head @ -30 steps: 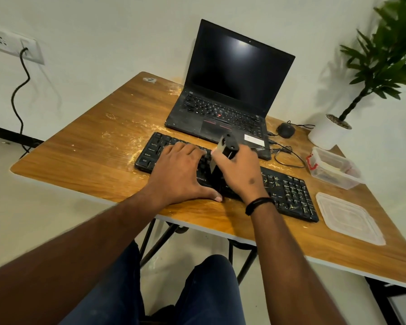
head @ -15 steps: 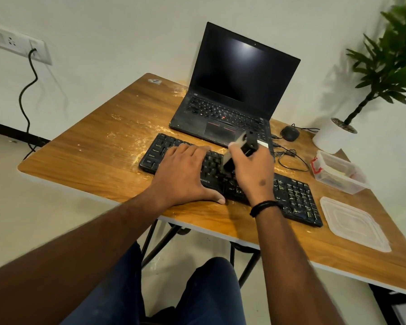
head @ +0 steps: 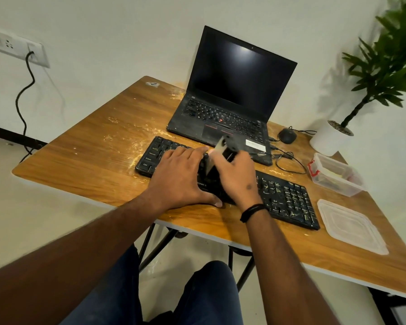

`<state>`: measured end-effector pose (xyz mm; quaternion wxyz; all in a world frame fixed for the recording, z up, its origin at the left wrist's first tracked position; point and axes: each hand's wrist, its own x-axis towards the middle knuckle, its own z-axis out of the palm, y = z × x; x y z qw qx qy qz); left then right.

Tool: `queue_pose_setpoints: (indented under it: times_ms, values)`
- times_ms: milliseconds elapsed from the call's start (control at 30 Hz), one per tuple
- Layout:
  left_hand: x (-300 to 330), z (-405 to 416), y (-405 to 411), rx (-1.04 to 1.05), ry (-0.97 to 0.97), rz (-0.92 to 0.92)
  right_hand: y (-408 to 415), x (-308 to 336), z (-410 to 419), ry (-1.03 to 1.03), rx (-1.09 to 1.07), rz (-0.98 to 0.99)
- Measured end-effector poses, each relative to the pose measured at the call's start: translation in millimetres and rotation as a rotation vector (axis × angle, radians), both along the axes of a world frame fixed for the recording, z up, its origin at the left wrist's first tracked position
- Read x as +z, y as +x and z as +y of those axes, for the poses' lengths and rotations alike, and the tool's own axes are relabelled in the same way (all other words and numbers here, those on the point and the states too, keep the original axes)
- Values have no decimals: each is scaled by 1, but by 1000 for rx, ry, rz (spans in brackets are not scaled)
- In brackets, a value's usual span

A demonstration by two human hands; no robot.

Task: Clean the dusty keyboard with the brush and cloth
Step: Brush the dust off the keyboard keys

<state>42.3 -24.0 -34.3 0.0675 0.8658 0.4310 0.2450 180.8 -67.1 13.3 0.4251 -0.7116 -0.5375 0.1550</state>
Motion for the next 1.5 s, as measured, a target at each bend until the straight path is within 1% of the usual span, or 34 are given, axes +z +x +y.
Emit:
queue_pose_setpoints:
  times_ms: [33,67,133,167,233,300,333,367,433,467,500,533,600,633,700,733,767,833,900,933,1000,1033,1067,1133,1167,1200,1233,1267,1333,1367,1400,1467,1500]
  values:
    - [0,-1,-1,3,1,5,2,4,2,14,-2,76]
    - [1,-1,-1,6,2,12,6,7,4,46,-51,102]
    - [1,-1,0,11,3,17,10,5,8,76,-178,26]
    - [1,-2,0,10,3,17,8,3,9,46,-177,1]
    - [1,-1,0,2,9,3,1,0,10,-11,-38,11]
    - [1,-1,0,-6,18,-28,0,6,11,-19,69,177]
    - [1,-2,-1,-11,17,-43,3,9,13,8,43,211]
    - [1,-2,-1,-13,10,-53,7,9,15,46,-30,185]
    - [2,-3,-1,-10,5,-68,7,4,17,67,-195,52]
    - [3,-3,-1,-10,3,-74,4,1,18,43,-194,1]
    - [3,-3,-1,-12,-2,-81,1,-2,18,17,-132,-43]
    - [3,-3,-1,-15,-6,-89,-3,-2,19,-7,-52,-52]
    - [3,-3,-1,-19,-8,-92,-2,4,20,4,48,71]
    - [3,-3,-1,-20,-10,-89,1,7,21,43,21,104]
    - [3,-3,-1,-21,-18,-92,6,7,22,103,-141,31]
    - [4,-3,-1,-23,-24,-103,6,5,22,93,-189,6]
    - [4,-3,-1,-28,-33,-119,3,2,21,59,-176,-15]
    - [4,-3,-1,-42,-56,-163,-4,-2,18,-7,-39,-59]
    - [4,-3,-2,-52,-73,-200,-7,3,14,1,98,56]
    - [3,-2,-3,-55,-76,-208,-7,5,13,41,100,88]
    - [2,-2,-4,-53,-74,-207,-4,4,11,129,-34,35]
    - [2,-2,-4,-51,-68,-204,-4,2,11,136,-104,20]
    - [2,-2,-3,-48,-63,-202,-4,0,10,109,-117,26]
    - [3,-2,-3,-45,-58,-206,-6,-6,7,31,-8,9]
    - [3,-2,-3,-45,-56,-207,-6,-4,5,10,56,36]
    - [2,-2,-4,-45,-54,-204,-3,1,4,9,102,109]
    - [2,-1,-4,-48,-52,-196,2,6,3,27,99,187]
    - [2,-2,-4,-49,-51,-187,8,10,2,69,43,227]
    - [3,-2,-3,-45,-46,-178,22,11,3,144,-144,193]
    - [3,-3,-3,-42,-43,-173,26,9,2,125,-202,168]
    - [3,-3,-3,-42,-39,-167,26,6,2,74,-205,152]
    - [3,-3,-2,-46,-37,-158,25,0,2,-47,-111,144]
    - [3,-3,-1,-45,-39,-155,25,2,1,-74,-61,165]
